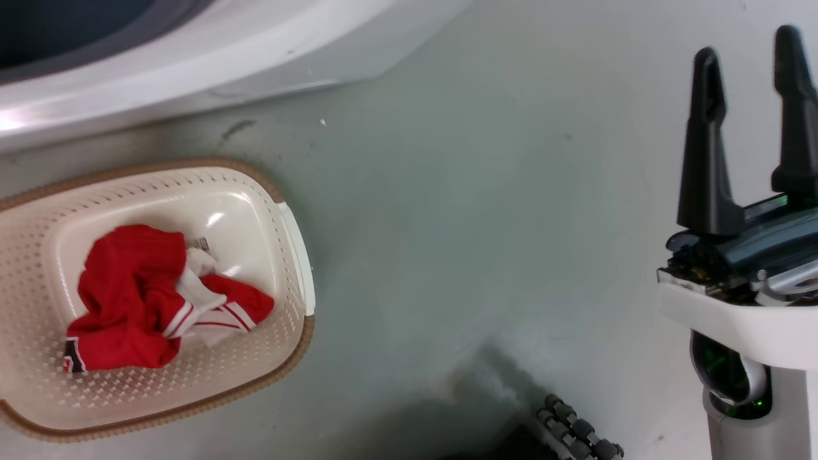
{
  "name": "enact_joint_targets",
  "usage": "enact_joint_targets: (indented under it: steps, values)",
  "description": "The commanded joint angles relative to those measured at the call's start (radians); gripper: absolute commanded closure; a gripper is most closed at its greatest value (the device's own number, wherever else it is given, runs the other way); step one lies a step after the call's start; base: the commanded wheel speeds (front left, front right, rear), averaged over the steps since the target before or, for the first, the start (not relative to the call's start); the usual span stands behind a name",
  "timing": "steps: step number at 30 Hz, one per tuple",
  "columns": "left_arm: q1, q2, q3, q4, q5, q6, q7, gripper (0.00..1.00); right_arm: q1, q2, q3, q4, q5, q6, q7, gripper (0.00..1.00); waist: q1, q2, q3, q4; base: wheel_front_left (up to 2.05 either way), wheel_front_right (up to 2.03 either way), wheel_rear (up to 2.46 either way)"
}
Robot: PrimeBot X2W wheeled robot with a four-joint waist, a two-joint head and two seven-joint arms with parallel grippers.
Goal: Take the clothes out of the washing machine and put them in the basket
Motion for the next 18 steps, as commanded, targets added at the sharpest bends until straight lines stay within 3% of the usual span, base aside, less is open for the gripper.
enact_joint_targets:
  steps: [1, 11, 18]
  values:
    - [-0.022, 0.006, 0.001, 0.007, -0.004, -0.002, 0.012, 0.00, -0.018, 0.002, -0.001, -0.009, 0.010, -0.001, -0.002, 0.00, -0.0002, 0.0000, 0.058, -0.015, 0.00, 0.00, 0.00]
    - [-0.268, -0.011, -0.034, 0.111, -0.039, -0.013, 0.341, 0.00, -0.046, 0.001, -0.020, -0.092, 0.060, -0.001, -0.002, 0.00, -0.0002, 0.0000, 0.162, -0.032, 0.00, 0.00, 0.00]
    - [-0.340, -0.014, -0.068, 0.151, -0.028, -0.001, 0.456, 0.00, -0.038, 0.001, -0.022, -0.116, 0.069, -0.001, -0.002, 0.00, -0.0002, 0.0000, 0.186, -0.041, 0.00, 0.00, 0.00]
